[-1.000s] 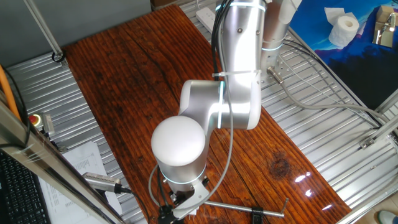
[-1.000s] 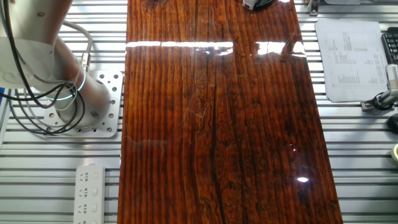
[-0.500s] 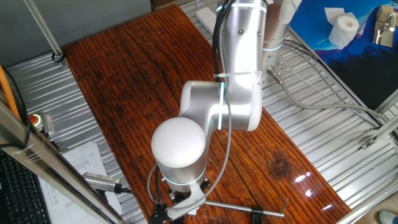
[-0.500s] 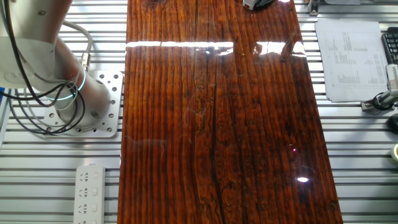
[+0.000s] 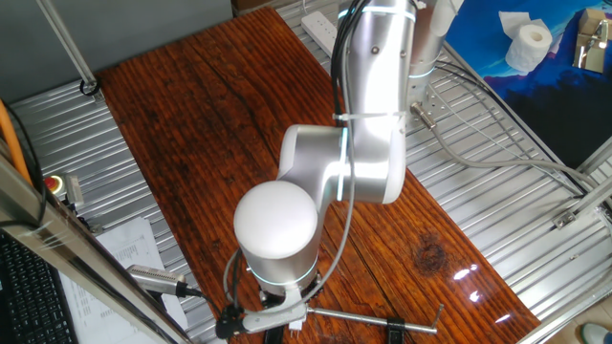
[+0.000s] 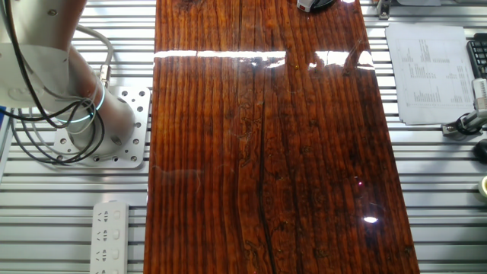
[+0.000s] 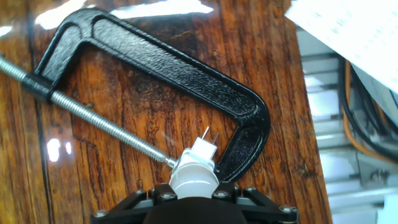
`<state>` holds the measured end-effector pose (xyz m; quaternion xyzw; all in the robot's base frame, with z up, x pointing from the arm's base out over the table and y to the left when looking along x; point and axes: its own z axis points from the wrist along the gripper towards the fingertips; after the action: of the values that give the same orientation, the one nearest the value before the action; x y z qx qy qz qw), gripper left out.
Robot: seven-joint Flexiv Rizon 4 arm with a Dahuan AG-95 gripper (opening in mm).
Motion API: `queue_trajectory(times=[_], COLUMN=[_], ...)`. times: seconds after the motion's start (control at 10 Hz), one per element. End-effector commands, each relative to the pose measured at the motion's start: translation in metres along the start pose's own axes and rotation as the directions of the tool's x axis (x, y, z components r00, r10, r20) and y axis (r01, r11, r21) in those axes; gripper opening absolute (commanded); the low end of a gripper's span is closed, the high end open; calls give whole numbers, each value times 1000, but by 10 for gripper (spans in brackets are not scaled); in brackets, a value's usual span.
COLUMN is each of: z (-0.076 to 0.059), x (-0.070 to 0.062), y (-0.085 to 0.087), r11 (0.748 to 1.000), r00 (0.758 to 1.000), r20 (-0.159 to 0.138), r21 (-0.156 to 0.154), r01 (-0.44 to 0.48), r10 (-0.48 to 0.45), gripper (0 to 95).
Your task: Install the light bulb by rotating it
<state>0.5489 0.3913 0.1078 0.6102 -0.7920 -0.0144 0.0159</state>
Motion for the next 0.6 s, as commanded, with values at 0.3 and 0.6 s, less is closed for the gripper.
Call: queue_trajectory(times=[0.3, 0.6], z=[0, 0], x=[0, 0], y=[-2, -2], r11=[978, 950], r00=[978, 950], r20=[0, -1], r21=[-3, -4], r01=[-210, -311], r10=[210, 311], gripper=[190, 190])
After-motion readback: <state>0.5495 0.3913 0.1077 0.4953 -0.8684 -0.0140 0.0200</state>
